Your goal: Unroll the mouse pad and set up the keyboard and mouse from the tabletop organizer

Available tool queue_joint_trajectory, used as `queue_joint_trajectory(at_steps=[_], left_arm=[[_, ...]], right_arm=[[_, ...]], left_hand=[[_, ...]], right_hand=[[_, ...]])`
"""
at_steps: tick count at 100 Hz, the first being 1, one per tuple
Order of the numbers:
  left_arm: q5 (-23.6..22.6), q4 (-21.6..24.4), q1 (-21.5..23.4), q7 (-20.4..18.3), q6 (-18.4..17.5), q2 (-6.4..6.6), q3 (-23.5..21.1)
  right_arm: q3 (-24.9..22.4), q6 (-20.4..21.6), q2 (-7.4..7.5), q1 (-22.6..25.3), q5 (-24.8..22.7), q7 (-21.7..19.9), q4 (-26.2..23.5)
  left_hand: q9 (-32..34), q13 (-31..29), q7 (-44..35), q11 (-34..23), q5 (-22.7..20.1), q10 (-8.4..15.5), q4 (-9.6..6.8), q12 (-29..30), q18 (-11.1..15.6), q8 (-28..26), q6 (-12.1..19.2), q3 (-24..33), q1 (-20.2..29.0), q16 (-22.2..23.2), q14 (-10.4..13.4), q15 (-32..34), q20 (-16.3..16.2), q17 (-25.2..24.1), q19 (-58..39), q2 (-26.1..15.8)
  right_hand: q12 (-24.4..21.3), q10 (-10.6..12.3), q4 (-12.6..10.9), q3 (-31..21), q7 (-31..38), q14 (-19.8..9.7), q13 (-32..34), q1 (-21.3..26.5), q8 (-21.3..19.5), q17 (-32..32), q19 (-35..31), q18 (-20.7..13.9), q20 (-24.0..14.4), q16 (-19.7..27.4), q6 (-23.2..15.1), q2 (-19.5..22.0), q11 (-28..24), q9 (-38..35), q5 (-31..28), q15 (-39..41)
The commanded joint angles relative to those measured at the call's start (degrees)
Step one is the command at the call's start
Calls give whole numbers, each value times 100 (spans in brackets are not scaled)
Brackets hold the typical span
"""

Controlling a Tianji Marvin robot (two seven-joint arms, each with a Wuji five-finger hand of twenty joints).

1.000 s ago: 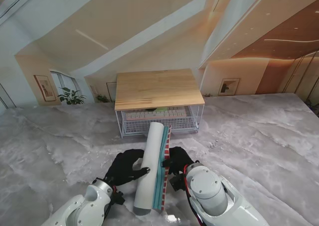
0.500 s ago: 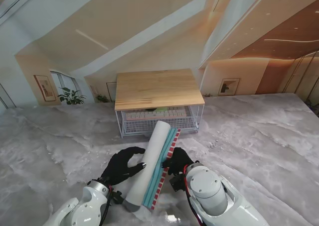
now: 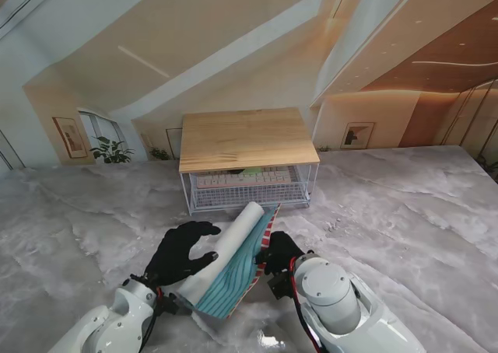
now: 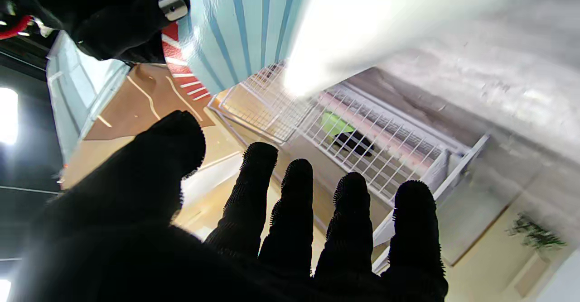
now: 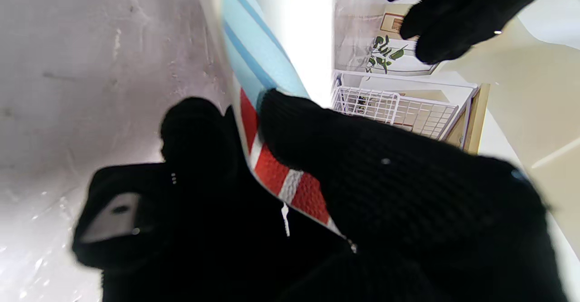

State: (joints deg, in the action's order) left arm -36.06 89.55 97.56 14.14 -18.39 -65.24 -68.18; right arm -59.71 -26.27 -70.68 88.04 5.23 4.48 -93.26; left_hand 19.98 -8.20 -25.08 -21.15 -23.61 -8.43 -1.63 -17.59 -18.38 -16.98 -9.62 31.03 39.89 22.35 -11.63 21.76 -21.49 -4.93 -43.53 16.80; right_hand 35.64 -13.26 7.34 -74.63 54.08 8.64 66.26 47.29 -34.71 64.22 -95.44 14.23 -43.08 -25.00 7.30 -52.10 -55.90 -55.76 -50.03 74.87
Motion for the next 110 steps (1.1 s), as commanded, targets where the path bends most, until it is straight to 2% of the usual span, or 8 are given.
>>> queue_joint_trajectory(at_steps=[1, 11, 27, 55, 66, 73, 95, 110], left_arm=[[-120, 40, -124, -162, -215, 78, -77], [-177, 31, -241, -372, -515, 130, -118], [-126, -9, -478, -954, -679, 240, -19], [-539, -302, -1089, -2153, -165, 513, 475], [-807, -379, -1237, -2328, 141, 565, 640], [-1054, -436, -1286, -2249, 310, 571, 713], [-1474, -423, -1285, -2404, 595, 633, 717], [-1527, -352, -1174, -2405, 780, 628, 629]], right_arm=[[-25, -34, 51, 24, 10, -194, -74], [-54, -60, 85, 24, 4, -306, -84], [-85, -61, 112, 35, -22, -375, -84], [-202, 7, 158, 123, -91, -452, -84], [-265, 40, 183, 164, -100, -505, -102], [-317, 84, 210, 204, -107, -570, -136], [-552, 237, 331, 369, -204, -858, -270], [-737, 302, 391, 452, -324, -984, -313]], left_hand=[[151, -16, -37, -24, -91, 211, -80, 52, 195, -4, 174, 113, -36, -35, 306, -29, 46, 12, 64, -153], [505, -143, -109, -8, -359, 217, -4, 65, 247, -33, 232, 61, -152, -64, 359, -46, 70, 19, 121, -283], [1259, -294, 42, 118, -1153, -16, 119, 122, 319, 56, 147, -230, -229, -165, 394, -120, 243, 49, 494, -515], [1887, -325, 490, 392, -1958, -165, 80, 278, 390, 314, 29, -985, -152, -335, 223, -275, 389, 68, 1067, -899], [1710, -4, 614, 494, -1904, 8, -75, 325, 465, 370, 132, -947, 34, -403, 96, -406, 495, 57, 1761, -731], [1386, 205, 610, 467, -1651, 271, -222, 309, 462, 345, 296, -379, 4, -410, 69, -476, 316, 69, 2178, -379], [1112, 290, 548, 499, -1458, 424, -186, 322, 438, 299, 383, -186, -137, -420, 49, -574, 77, 72, 2383, -305], [962, 149, 650, 518, -1312, 398, -252, 340, 123, 347, 346, -418, -167, -316, -305, -432, -370, 64, 1463, -380]], right_hand=[[69, -74, -301, -540, 262, 48, 360, 336, -116, 188, -605, -565, 41, 30, -558, 9, -64, -161, -552, 232], [72, -70, -299, -536, 259, 49, 359, 335, -118, 187, -607, -560, 42, 28, -558, 9, -63, -162, -550, 234], [76, -70, -299, -533, 252, 51, 358, 339, -123, 186, -608, -553, 46, 30, -555, 1, -59, -163, -556, 233], [81, -70, -305, -536, 243, 57, 345, 341, -136, 189, -621, -550, 49, 34, -563, -2, -50, -174, -570, 251], [83, -77, -309, -538, 240, 66, 345, 343, -138, 192, -629, -549, 49, 34, -552, -8, -49, -181, -572, 261], [85, -76, -313, -543, 239, 65, 353, 346, -139, 195, -641, -545, 47, 34, -548, -17, -50, -188, -579, 268], [88, -83, -323, -553, 230, 67, 365, 351, -139, 197, -660, -546, 45, 44, -544, -37, -44, -207, -596, 271], [91, -84, -325, -553, 220, 69, 365, 354, -144, 195, -665, -544, 47, 54, -553, -48, -37, -210, -600, 271]])
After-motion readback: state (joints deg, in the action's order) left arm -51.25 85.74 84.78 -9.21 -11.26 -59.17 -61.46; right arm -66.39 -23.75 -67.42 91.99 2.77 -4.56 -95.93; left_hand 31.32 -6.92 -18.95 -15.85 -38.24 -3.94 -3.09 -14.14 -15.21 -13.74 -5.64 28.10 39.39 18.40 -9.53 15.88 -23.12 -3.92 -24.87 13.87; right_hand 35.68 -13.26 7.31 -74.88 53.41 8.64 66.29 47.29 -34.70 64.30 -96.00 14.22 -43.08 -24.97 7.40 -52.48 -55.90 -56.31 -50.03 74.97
